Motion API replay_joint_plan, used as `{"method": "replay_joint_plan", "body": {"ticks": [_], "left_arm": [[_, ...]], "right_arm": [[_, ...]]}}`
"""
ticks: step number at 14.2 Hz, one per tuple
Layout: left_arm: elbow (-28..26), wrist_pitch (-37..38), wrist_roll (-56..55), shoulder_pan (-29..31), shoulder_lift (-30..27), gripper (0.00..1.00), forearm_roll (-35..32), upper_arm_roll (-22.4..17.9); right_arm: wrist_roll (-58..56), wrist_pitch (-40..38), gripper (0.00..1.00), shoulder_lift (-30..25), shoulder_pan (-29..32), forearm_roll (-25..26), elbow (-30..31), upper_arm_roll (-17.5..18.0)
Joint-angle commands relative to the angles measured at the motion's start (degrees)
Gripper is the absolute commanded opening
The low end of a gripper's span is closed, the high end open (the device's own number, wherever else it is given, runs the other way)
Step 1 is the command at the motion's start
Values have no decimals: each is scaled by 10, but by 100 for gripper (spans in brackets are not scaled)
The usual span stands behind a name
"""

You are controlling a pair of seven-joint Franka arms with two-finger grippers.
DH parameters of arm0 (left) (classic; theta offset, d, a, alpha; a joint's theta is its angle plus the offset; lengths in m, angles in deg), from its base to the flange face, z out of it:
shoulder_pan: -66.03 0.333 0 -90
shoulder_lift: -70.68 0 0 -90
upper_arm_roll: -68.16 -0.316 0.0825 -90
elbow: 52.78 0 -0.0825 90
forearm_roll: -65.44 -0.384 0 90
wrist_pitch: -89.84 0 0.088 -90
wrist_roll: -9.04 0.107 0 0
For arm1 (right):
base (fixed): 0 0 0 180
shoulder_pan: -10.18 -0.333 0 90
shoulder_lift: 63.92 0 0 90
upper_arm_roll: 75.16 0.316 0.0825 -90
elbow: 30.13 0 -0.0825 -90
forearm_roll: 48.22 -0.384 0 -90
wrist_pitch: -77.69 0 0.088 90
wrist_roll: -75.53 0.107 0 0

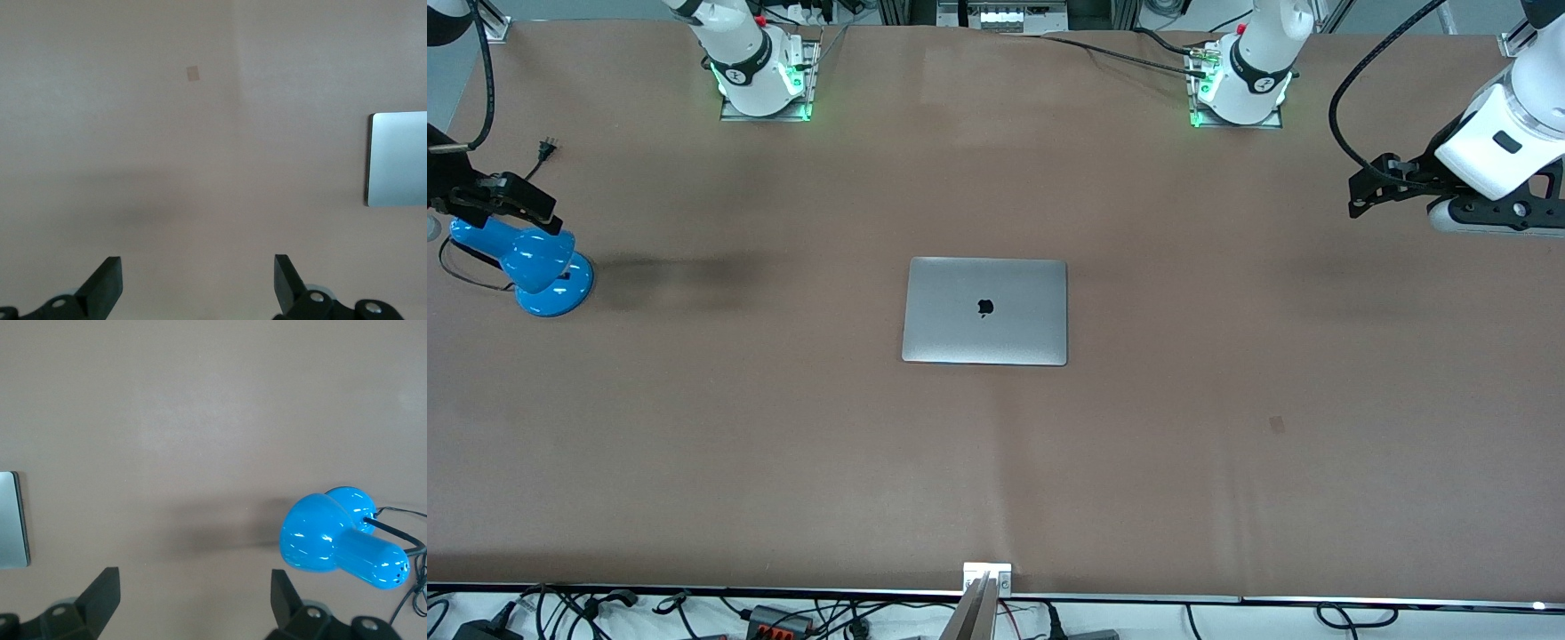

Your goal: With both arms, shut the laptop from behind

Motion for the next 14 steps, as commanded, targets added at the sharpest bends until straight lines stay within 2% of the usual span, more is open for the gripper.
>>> {"method": "replay_joint_plan", "body": {"ticks": [1,3,5,14], "left_arm": [[5,7,4,-3,-3,100,-9,0],[5,7,3,-3,-4,100,-9,0],[5,7,3,-3,-3,100,-9,0],[5,8,7,-3,-3,100,-9,0]], "right_arm": [[-5,4,100,3,0,2,-9,4],[0,4,100,4,-19,1,-9,-1],[4,6,100,4,-35,0,-9,-21],[-3,-10,100,-3,-33,0,-5,-23]]}}
